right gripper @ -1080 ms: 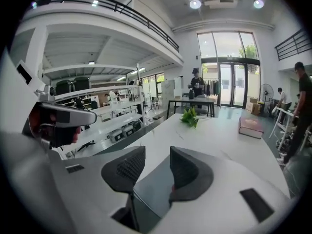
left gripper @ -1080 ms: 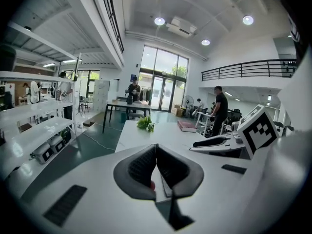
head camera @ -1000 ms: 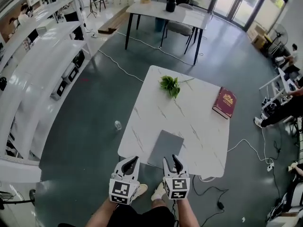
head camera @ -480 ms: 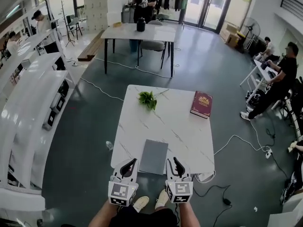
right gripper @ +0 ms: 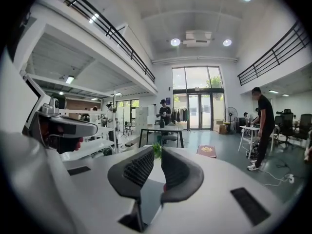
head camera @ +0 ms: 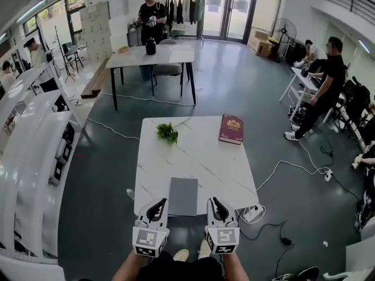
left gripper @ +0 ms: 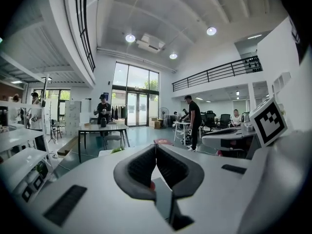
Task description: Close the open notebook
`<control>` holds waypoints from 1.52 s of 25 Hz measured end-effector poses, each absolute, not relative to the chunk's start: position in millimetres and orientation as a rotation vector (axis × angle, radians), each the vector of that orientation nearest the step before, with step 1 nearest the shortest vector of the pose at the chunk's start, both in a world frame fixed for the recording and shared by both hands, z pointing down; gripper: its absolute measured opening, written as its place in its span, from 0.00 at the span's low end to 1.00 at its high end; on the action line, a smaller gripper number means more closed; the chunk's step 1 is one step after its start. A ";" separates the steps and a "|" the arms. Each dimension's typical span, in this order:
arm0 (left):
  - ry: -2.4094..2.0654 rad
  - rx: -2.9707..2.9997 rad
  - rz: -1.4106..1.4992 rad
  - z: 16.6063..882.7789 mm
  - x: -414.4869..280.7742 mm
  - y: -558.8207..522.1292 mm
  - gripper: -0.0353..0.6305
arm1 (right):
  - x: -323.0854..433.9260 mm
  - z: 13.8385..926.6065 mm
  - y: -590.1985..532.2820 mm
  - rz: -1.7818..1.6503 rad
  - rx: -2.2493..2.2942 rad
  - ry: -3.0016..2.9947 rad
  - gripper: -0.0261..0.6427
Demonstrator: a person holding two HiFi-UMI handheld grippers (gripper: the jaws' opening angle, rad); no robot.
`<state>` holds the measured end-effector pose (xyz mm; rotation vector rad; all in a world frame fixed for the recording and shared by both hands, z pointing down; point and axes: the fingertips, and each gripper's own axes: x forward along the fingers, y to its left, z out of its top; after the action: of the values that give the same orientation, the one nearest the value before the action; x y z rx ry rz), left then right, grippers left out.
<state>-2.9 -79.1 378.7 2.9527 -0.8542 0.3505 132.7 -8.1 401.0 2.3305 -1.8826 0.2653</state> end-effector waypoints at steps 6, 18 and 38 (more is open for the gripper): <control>-0.804 2.995 0.338 367.0 -6.2 -65.4 0.09 | 126.5 390.2 12.9 0.240 2.388 -1.846 0.11; -0.781 3.000 0.347 373.9 -14.1 -43.7 0.09 | 116.7 390.0 37.2 0.228 2.414 -1.837 0.06; -0.793 2.993 0.340 370.9 -13.2 -42.3 0.09 | 117.3 386.9 37.6 0.207 2.386 -1.842 0.06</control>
<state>-13.2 -42.3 370.9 2.9927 -0.7934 0.3403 117.3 37.6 386.9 2.3863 -1.8423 0.2069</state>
